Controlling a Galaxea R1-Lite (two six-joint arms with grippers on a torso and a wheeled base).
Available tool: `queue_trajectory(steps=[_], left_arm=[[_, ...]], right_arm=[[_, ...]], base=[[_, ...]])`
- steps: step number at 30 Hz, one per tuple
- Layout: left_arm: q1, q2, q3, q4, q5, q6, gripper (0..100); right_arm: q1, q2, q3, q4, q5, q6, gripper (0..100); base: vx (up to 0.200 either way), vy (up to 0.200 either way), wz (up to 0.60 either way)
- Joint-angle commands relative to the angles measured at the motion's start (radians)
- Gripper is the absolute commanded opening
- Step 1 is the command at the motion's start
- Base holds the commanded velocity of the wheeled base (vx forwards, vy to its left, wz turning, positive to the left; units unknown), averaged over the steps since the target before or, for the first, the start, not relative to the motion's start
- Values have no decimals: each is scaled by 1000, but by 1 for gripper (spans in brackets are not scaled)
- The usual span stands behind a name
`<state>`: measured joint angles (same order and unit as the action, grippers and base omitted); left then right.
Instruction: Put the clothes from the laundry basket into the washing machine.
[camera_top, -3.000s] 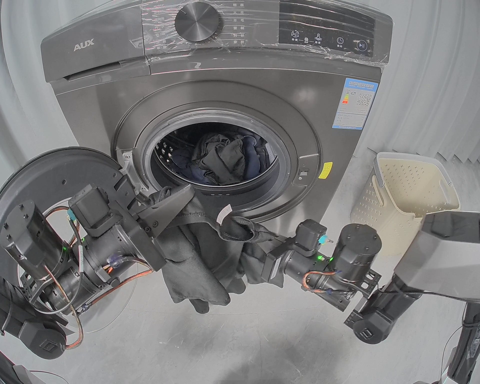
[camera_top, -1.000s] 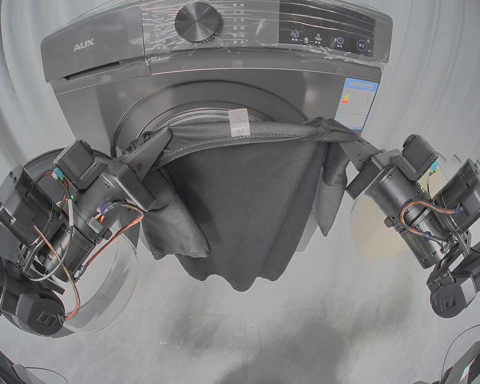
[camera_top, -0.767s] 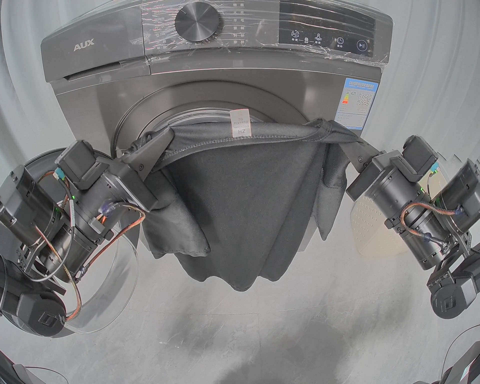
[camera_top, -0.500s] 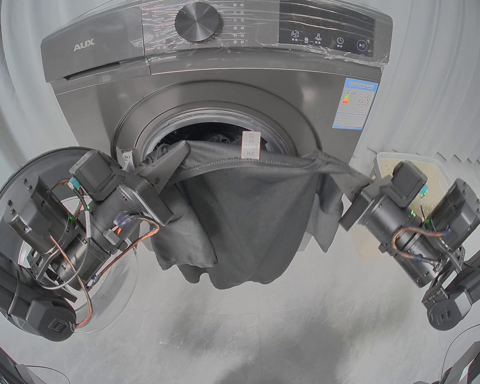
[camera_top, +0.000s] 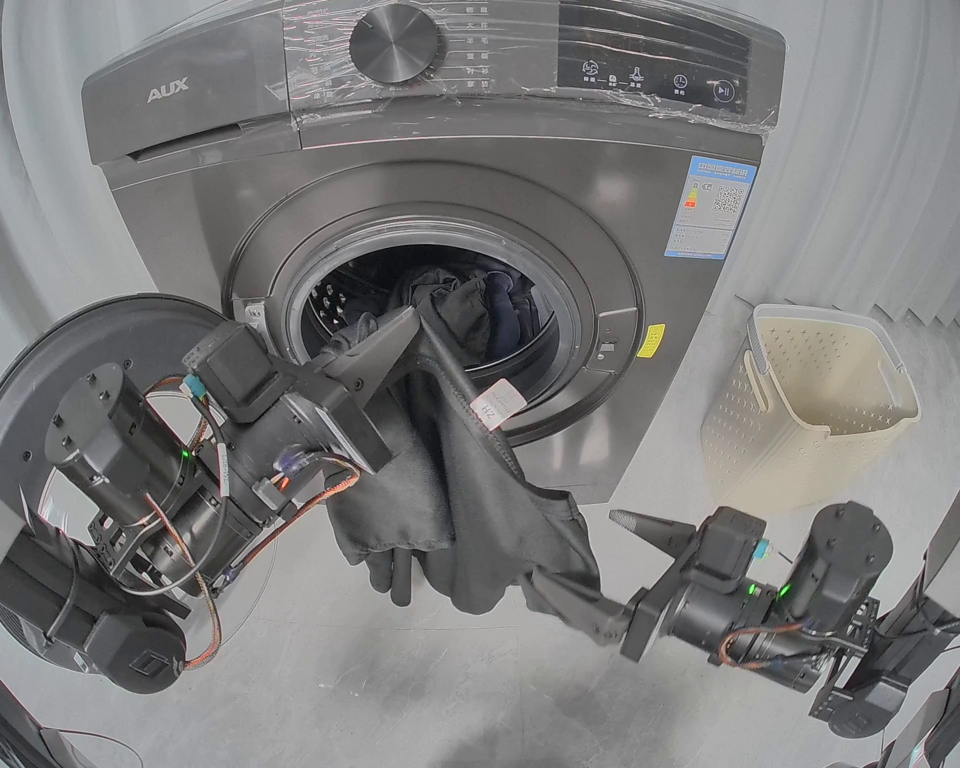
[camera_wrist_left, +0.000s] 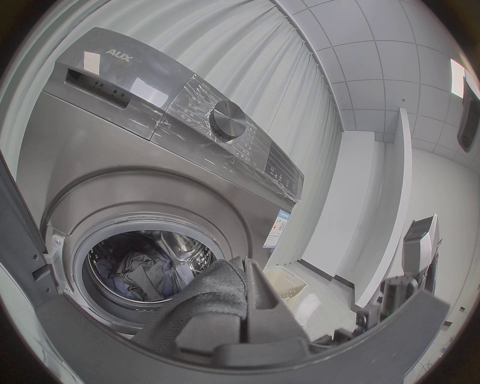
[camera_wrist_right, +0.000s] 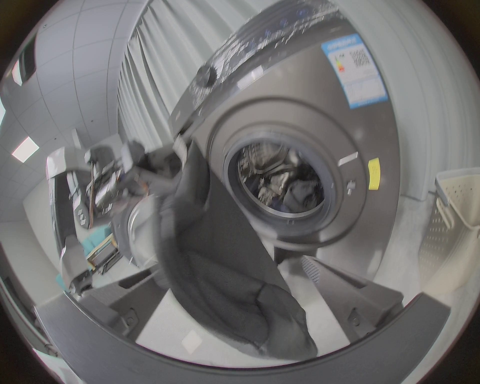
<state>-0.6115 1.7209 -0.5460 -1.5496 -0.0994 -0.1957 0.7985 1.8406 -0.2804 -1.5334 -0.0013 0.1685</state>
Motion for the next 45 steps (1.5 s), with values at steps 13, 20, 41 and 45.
queue_trajectory(steps=[13,20,41,45], left_arm=[[-5,-43,-15,2,1,-1,0],[-2,-44,-22,2,0,1,0],[-1,-44,-34,0,1,-1,0],[-4,-44,-34,0,1,-1,0]], right_arm=[[51,272,-111,-2,3,2,100],[51,376,-244,-4,3,2,100],[27,629,-651,13,24,-38,100],[27,646,-694,21,26,-46,100]], base=[[0,0,0],[0,0,0],[0,0,0],[0,0,0]])
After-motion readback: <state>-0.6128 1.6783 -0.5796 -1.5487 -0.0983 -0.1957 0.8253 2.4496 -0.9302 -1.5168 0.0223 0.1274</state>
